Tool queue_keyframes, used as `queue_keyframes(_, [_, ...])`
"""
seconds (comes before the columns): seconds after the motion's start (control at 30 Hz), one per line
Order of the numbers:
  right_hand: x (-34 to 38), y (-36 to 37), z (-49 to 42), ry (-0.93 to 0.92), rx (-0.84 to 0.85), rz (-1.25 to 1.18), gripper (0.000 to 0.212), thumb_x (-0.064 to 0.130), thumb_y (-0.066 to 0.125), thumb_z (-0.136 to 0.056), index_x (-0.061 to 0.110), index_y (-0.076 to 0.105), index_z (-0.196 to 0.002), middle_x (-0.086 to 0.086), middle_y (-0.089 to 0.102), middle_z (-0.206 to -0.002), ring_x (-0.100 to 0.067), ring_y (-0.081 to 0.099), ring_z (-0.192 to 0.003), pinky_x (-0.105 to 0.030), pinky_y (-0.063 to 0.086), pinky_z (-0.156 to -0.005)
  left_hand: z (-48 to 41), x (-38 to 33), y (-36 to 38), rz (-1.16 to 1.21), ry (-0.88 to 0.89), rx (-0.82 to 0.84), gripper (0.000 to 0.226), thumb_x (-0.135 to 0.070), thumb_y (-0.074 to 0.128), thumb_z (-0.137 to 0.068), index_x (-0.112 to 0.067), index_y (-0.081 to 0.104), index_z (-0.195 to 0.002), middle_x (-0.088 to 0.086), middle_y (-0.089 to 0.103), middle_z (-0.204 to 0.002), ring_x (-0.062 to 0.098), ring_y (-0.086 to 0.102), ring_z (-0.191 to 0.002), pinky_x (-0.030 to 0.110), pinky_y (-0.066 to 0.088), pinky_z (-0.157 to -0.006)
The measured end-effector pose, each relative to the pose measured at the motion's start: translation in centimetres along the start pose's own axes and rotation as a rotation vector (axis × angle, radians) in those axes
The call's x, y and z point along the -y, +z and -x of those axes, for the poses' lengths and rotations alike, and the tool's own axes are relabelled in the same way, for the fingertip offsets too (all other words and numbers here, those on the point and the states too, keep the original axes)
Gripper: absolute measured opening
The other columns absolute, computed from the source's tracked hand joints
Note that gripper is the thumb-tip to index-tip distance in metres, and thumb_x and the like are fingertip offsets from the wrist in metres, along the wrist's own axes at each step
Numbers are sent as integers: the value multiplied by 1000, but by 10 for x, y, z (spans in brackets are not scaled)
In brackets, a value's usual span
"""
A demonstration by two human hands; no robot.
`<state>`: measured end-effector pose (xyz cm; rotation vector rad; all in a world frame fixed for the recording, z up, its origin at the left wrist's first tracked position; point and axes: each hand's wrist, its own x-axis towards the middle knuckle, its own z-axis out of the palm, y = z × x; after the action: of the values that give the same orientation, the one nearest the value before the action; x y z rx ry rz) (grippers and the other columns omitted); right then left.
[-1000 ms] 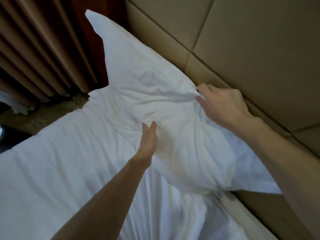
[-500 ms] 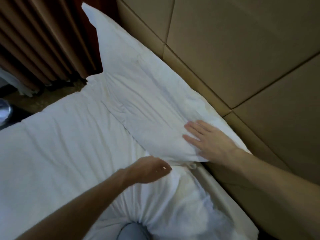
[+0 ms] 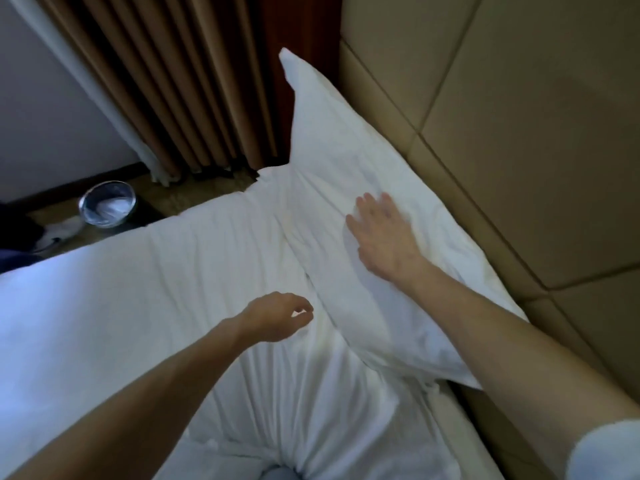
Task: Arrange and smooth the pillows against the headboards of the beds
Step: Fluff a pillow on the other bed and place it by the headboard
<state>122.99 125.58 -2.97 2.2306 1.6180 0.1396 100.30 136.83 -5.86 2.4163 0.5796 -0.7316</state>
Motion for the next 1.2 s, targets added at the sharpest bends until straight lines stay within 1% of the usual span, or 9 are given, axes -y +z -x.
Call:
queue_keyframes(0.23, [17,27,-93,263,-138,20,77,48,38,-96,5,18,-157,-33,7,-160,-44,4,-151,-55,2,-122,-71,66,-6,14,-75,-268,48,-49,41,-102,-33,44,-147,-8,45,-153,17,44,-139,37,39,-111])
queue_keyframes(0.33, [66,64,-122,-39,-14,27,82,58,31,-97,9,10,-159,-27,0,-163,-41,-6,-152,-56,-4,-121,-103,107,3,-138,-148,-381,55,-51,38,-102,-30,34,-153,1,31,-162,23,34,-146,41,34,-116])
queue_keyframes(0.43, [106,85,-149,-315,89,64,67,52,37,-98,18,28,-155,-19,15,-164,-35,4,-153,-56,-3,-121,-125,162,31,-144,-327,-342,69,-62,34,-98,-27,19,-156,9,12,-167,29,17,-153,58,21,-119])
queue_keyframes(0.57, [131,94,-205,-4,-32,-53,67,37,49,-94,2,36,-150,-26,26,-158,-39,19,-149,-48,5,-124,-139,226,86,-67,-535,-435,79,-71,25,-94,-26,12,-158,12,11,-167,29,11,-154,69,16,-116])
queue_keyframes(0.67, [150,115,-262,46,32,-75,71,40,37,-99,1,18,-156,-27,14,-162,-40,11,-151,-48,2,-124,-147,248,126,-78,-489,-533,81,-72,17,-94,-29,2,-161,10,4,-169,25,2,-156,66,3,-119])
queue_keyframes(0.8, [159,154,-339,217,67,-211,78,52,29,-101,1,12,-157,-32,10,-160,-43,8,-150,-50,0,-123,-162,258,144,-150,-465,-600,85,-65,33,-89,-23,16,-161,14,14,-167,29,10,-156,66,6,-119])
queue_keyframes(0.93, [167,189,-395,335,144,-201,87,65,17,-93,-1,35,-148,-34,39,-147,-44,36,-137,-52,16,-118,-173,275,147,-211,-394,-604,86,-63,38,-87,-20,22,-160,17,16,-166,30,11,-155,67,6,-119])
queue_keyframes(1.07, [191,198,-418,191,89,-330,72,58,16,-95,9,59,-126,-17,65,-120,-35,58,-108,-47,34,-100,-178,280,150,-195,-363,-617,86,-62,38,-87,-18,21,-160,18,15,-166,31,10,-155,67,6,-119])
queue_keyframes(1.2, [234,200,-408,-12,-63,-596,56,44,23,-99,19,52,-140,-4,58,-139,-23,51,-128,-44,24,-118,-178,282,153,-178,-346,-628,86,-62,38,-88,-19,20,-160,17,13,-166,31,8,-155,67,4,-119])
